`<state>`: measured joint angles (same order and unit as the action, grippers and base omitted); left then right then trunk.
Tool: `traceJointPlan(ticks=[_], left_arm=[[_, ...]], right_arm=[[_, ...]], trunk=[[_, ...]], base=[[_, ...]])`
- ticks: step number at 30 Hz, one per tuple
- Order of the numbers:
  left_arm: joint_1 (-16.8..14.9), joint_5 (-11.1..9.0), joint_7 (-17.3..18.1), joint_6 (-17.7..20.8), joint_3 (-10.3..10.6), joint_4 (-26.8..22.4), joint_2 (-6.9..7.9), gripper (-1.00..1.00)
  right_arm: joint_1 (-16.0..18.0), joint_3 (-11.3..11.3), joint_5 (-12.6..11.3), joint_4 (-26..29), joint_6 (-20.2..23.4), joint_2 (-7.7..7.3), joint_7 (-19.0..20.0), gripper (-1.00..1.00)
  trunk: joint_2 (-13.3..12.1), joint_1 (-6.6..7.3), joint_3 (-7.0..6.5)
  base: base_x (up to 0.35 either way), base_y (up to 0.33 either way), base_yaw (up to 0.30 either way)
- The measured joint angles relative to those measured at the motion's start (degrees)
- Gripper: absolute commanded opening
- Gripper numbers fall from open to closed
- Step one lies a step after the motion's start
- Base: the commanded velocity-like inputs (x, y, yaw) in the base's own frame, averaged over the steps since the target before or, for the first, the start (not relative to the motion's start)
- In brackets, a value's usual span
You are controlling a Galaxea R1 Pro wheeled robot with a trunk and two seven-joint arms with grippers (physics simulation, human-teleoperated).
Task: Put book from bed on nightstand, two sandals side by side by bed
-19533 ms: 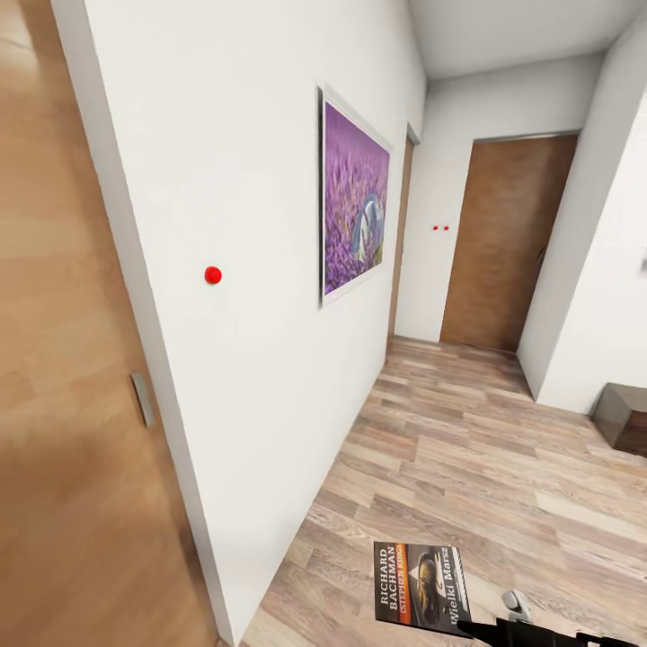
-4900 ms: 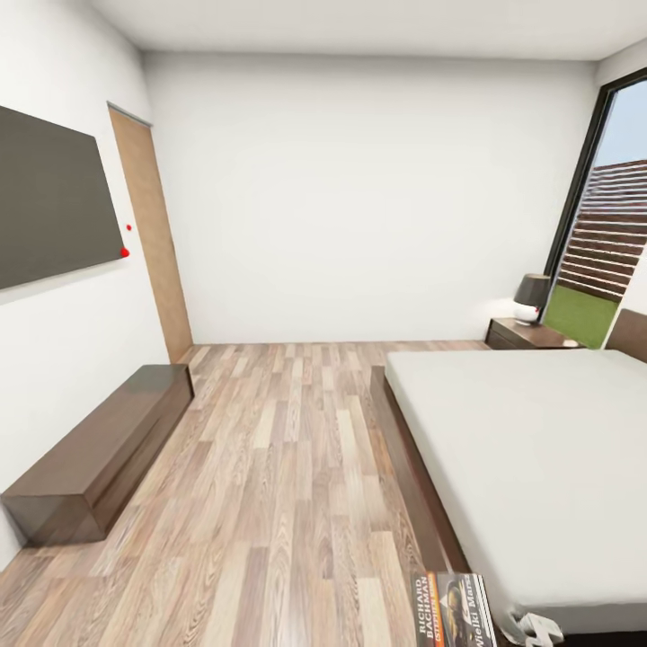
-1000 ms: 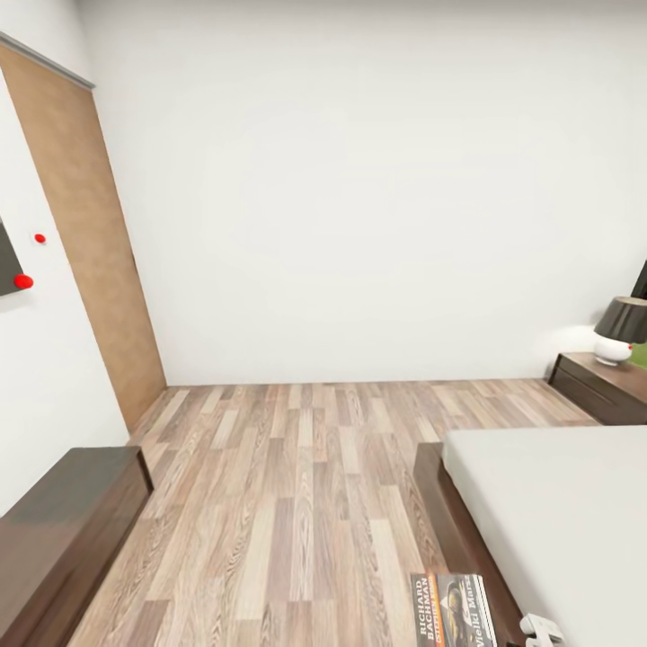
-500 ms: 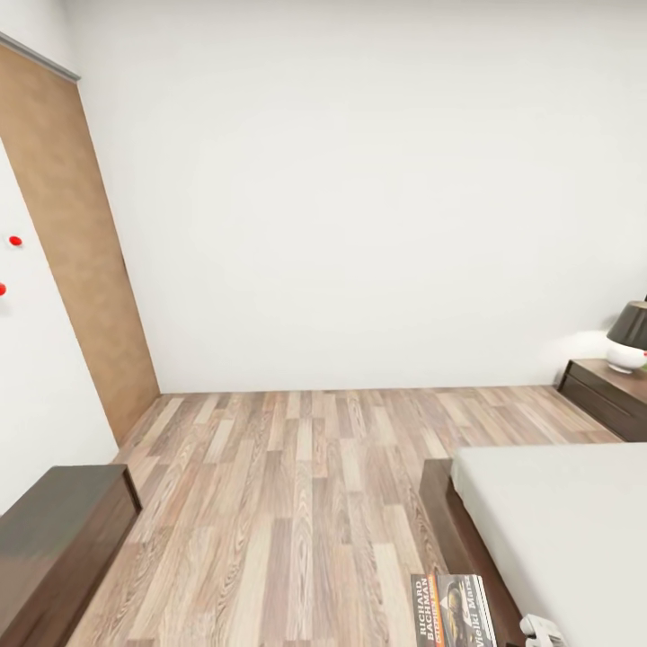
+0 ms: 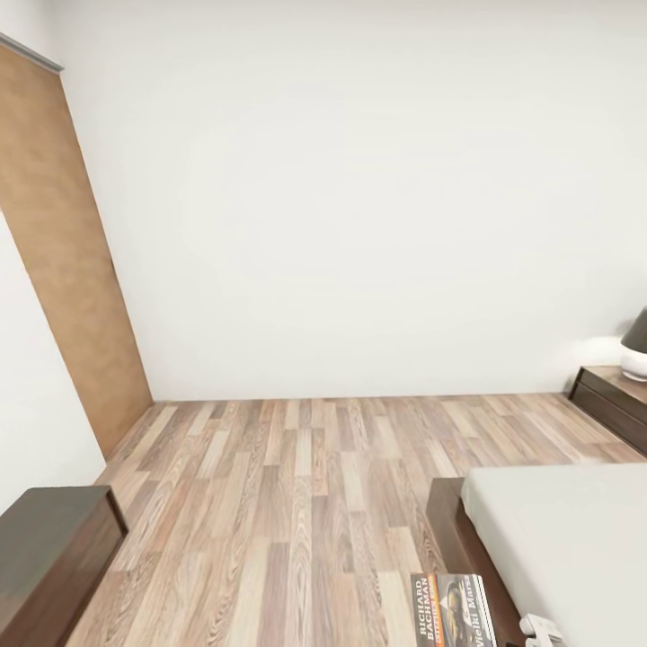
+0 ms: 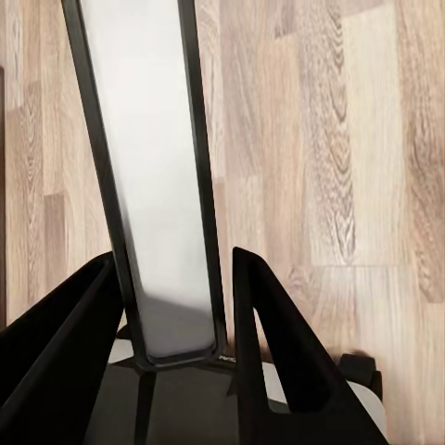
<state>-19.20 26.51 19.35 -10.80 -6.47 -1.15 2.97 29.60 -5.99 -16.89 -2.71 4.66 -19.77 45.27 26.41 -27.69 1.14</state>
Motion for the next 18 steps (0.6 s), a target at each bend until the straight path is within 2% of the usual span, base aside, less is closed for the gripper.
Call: traceJointPlan(ticks=[18], left_arm=[[0.00,0.01,-0.96,0.00,-0.06,-0.01,0.00,1.00]], right_arm=[[-0.01,0.02,0.00,0.04,0.00,0.00,0.00,-1.00]], trunk=[[0.00,0.00,0.00]], base=[[0.325,0.000,0.000]])
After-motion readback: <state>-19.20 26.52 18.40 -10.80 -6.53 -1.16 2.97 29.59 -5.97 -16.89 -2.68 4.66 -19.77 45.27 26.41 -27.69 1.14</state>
